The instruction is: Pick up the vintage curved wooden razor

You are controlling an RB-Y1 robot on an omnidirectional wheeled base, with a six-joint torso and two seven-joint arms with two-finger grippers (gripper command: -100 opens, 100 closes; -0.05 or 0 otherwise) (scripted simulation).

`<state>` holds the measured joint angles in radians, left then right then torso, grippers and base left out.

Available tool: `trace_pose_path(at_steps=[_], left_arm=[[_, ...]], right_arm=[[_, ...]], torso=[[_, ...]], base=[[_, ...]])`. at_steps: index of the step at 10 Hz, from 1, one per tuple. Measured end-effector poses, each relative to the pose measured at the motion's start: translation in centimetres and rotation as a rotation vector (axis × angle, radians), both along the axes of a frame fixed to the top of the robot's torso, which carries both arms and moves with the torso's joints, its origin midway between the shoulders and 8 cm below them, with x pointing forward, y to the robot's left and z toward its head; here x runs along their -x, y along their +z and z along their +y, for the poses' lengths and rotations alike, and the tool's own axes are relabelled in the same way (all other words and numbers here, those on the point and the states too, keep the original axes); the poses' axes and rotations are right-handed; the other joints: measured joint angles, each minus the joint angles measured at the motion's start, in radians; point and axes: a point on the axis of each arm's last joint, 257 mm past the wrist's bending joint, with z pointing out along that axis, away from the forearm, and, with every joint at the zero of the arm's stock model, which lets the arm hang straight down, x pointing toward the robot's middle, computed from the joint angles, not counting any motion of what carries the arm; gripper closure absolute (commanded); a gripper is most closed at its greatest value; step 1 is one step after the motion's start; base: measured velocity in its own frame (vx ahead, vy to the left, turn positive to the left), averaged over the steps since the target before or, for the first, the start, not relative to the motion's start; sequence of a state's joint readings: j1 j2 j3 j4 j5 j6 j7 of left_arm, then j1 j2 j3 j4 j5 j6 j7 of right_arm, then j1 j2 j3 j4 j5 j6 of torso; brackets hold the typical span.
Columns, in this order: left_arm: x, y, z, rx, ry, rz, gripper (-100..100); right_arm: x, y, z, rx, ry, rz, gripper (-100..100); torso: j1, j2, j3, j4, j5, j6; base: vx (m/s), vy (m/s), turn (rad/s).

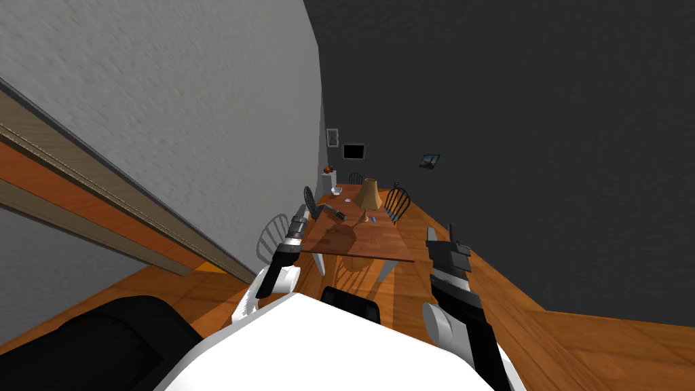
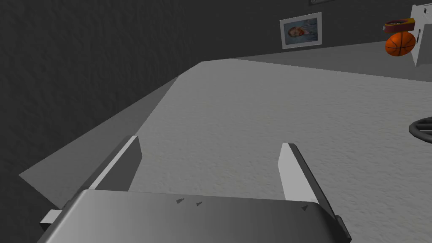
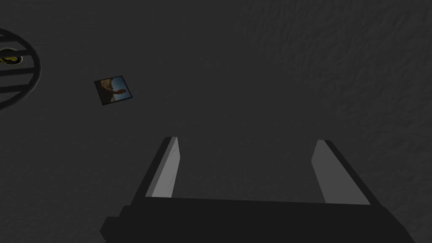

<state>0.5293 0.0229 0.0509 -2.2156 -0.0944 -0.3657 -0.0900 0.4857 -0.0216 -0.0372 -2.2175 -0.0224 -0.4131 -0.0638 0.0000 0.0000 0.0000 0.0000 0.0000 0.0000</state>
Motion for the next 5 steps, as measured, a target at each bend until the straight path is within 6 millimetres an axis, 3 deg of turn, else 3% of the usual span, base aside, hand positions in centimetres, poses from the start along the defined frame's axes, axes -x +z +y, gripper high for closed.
trace_pose_path(at_steps=[5], left_arm=[[-3.3, -4.3, 0.7, -0.049, -0.018, 0.152, -100]], right_arm=[[0.0, 0.0, 0.0, 0.0, 0.0, 0.0, 0]], torso=[[0.004, 0.004, 0.002, 0.001, 0.001, 0.0]], base=[[-0.066, 0.047, -0.071]])
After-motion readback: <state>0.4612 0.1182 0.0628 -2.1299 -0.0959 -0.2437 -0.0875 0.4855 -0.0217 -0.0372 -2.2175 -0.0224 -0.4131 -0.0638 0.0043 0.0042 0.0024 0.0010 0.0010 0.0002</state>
